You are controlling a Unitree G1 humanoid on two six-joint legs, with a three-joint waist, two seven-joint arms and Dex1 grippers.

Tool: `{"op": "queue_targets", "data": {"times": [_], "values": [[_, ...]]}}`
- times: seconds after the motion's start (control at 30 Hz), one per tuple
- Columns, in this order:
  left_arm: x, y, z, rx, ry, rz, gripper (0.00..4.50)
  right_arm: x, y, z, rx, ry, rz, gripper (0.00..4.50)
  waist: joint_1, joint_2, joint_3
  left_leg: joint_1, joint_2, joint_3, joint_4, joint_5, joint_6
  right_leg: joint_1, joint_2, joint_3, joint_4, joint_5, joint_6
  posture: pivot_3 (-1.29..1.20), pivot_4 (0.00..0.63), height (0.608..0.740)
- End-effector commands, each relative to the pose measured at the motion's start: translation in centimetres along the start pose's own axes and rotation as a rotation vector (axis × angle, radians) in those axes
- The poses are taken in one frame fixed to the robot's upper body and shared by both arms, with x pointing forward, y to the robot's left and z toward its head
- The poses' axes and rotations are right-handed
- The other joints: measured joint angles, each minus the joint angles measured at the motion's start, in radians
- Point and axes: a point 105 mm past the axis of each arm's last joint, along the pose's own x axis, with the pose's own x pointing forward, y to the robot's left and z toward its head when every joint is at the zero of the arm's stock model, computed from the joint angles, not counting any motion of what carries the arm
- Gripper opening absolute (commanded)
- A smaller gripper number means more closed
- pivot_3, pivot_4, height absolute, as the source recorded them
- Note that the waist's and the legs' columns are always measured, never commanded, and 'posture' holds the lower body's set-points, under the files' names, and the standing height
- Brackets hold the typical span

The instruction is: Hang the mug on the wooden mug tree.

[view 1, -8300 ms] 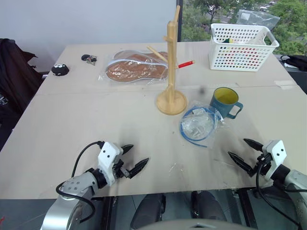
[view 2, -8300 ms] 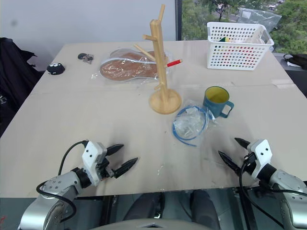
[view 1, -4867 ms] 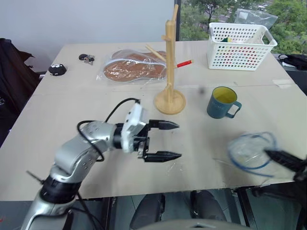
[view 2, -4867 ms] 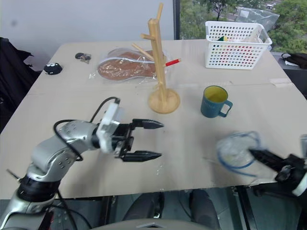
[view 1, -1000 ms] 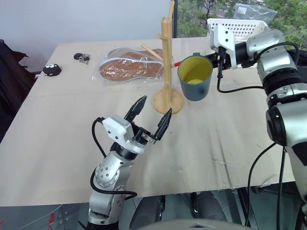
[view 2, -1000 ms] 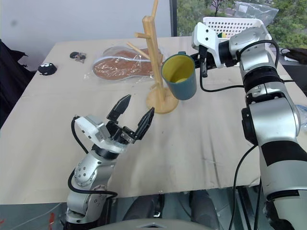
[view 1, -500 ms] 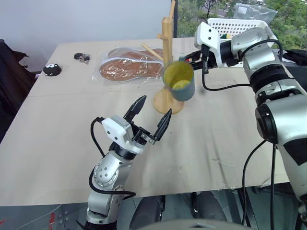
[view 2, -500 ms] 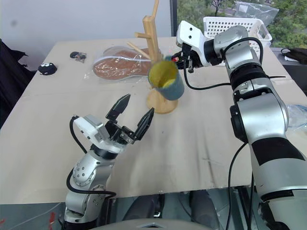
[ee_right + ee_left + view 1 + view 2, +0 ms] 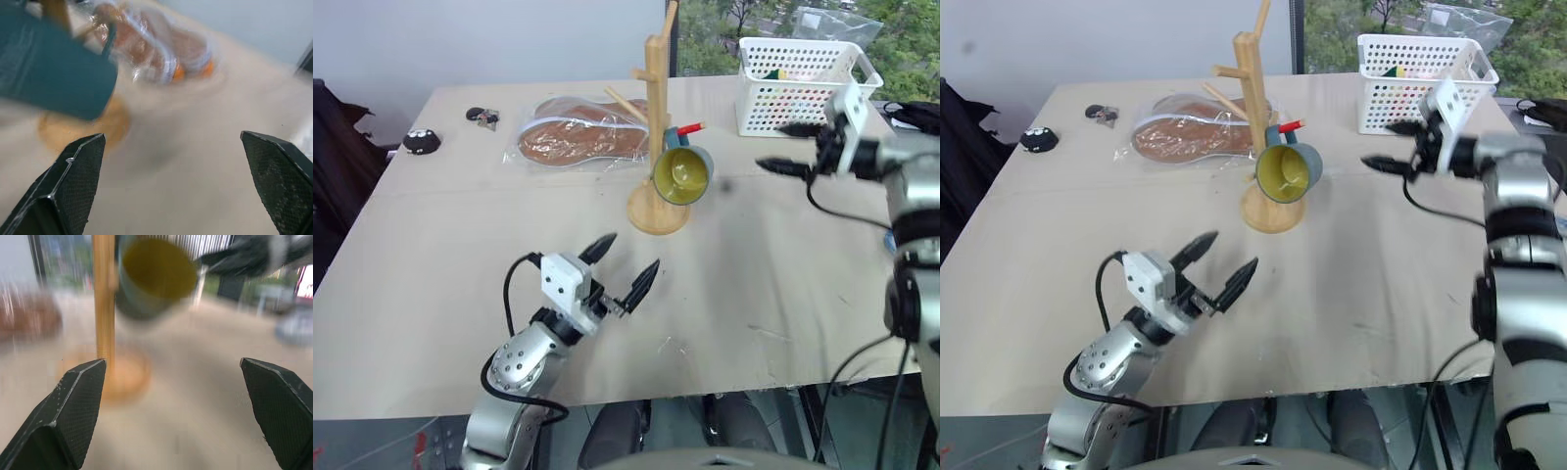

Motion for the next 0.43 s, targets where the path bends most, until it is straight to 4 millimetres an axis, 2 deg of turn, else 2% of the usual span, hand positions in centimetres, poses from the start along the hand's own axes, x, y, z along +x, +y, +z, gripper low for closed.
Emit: {"op": "queue_targets", "data": {"times": [0.03,0.13,0.23,0.43], "values": [[-1.2,0.4,0.4,0.021,0.040,0.016,4.50,-1.9,4.4,0.2,0.016,-0.148,-0.067,4.46,-0.004,0.002,0.000,-0.001,0.001,-0.001,-0.001,0.000,0.000,-0.001,0.000,0.000,0.000,0.000,0.000,0.00,0.150,0.740],[-2.1,0.3,-1.0,0.053,0.121,0.001,4.50,-3.6,8.2,-4.0,0.066,-0.101,-0.166,4.46,-0.003,0.006,-0.002,0.000,0.001,0.001,-0.001,-0.001,0.002,-0.003,0.002,0.003,0.002,0.000,0.000,0.00,0.150,0.740],[-2.7,0.6,-1.9,0.053,0.154,-0.002,4.50,-4.7,10.6,-6.7,0.082,-0.072,-0.241,4.46,-0.005,0.005,-0.002,0.007,0.001,0.003,0.000,-0.003,0.004,0.005,0.002,0.004,0.001,0.000,0.000,0.00,0.150,0.740],[-2.8,0.6,-2.5,0.044,0.177,-0.025,4.50,-5.3,11.6,-8.3,0.092,-0.052,-0.269,4.46,-0.005,0.001,-0.002,0.021,0.001,0.005,0.004,-0.003,0.005,0.020,0.002,0.003,0.000,-0.005,0.002,0.00,0.150,0.740]]}}
